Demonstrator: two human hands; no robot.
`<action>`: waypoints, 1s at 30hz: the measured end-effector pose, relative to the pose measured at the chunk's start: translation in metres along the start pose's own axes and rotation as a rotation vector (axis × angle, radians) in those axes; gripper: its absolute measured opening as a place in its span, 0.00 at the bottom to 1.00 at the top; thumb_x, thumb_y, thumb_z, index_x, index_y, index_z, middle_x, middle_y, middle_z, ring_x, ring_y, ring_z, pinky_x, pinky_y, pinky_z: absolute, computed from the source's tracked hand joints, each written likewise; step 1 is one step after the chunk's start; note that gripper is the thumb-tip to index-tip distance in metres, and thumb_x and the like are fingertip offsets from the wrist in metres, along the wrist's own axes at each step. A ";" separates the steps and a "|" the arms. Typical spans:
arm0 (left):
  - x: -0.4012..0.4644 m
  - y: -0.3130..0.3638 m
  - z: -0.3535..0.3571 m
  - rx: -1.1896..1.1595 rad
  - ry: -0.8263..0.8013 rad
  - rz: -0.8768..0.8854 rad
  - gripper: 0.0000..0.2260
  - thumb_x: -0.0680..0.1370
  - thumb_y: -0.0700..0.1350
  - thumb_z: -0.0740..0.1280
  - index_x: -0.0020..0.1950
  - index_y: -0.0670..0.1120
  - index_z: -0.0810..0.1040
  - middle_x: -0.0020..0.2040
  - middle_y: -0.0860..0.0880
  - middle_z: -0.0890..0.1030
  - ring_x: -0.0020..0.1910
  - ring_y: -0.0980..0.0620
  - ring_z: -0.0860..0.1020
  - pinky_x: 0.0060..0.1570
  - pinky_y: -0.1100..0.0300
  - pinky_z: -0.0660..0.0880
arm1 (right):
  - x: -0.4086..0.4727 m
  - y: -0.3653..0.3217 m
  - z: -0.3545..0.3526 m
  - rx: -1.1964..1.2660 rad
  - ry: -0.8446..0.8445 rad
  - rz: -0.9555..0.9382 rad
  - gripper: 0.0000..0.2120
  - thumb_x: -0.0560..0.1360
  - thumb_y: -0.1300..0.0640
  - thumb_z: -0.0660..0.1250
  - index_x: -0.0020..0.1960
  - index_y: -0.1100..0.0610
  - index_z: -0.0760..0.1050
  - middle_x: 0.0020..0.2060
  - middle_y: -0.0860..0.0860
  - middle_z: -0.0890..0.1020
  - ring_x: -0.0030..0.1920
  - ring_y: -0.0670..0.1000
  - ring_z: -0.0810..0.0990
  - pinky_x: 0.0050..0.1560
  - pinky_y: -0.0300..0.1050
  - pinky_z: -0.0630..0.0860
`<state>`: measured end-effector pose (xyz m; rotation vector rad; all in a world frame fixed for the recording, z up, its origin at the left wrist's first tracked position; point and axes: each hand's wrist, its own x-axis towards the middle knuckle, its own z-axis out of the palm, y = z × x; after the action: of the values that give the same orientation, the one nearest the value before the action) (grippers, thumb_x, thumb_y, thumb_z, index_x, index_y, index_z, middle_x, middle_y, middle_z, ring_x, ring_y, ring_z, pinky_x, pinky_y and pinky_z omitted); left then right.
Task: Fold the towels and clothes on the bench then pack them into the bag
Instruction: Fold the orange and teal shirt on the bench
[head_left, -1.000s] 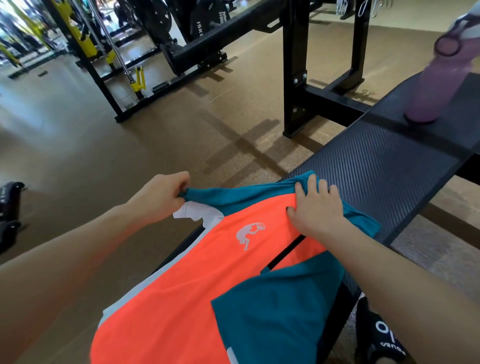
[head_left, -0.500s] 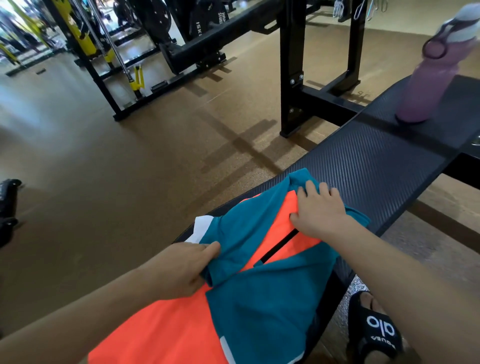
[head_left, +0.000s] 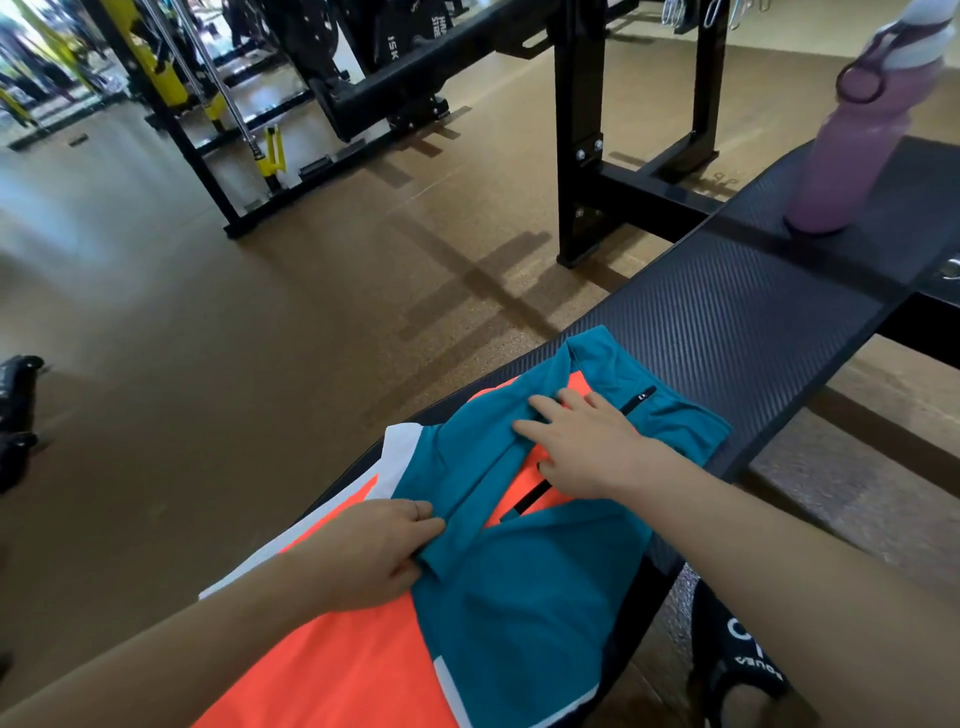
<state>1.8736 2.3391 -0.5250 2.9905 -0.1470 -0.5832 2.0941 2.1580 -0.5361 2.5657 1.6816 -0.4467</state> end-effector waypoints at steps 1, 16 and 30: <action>-0.005 -0.002 0.006 0.021 0.016 0.016 0.07 0.71 0.47 0.60 0.48 0.51 0.68 0.44 0.53 0.73 0.42 0.51 0.73 0.40 0.58 0.69 | 0.000 0.001 0.000 -0.011 -0.032 0.030 0.27 0.80 0.47 0.55 0.78 0.45 0.58 0.78 0.53 0.58 0.75 0.59 0.59 0.74 0.59 0.57; -0.155 -0.073 0.059 -0.444 0.224 -0.884 0.28 0.77 0.52 0.68 0.75 0.54 0.63 0.64 0.48 0.69 0.59 0.46 0.76 0.57 0.51 0.75 | -0.037 -0.118 0.013 0.145 0.399 -0.252 0.25 0.69 0.58 0.60 0.66 0.57 0.74 0.55 0.56 0.78 0.57 0.60 0.76 0.59 0.56 0.74; -0.231 -0.088 0.111 -1.602 -0.012 -1.071 0.16 0.82 0.58 0.59 0.52 0.47 0.78 0.51 0.42 0.82 0.50 0.46 0.79 0.53 0.50 0.72 | -0.141 -0.333 0.101 0.104 0.282 -0.305 0.20 0.66 0.43 0.65 0.54 0.51 0.74 0.45 0.52 0.75 0.45 0.56 0.75 0.42 0.52 0.73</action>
<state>1.6253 2.4444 -0.5514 1.2682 1.2708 -0.3872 1.7188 2.1499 -0.5558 2.5471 2.2169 -0.1912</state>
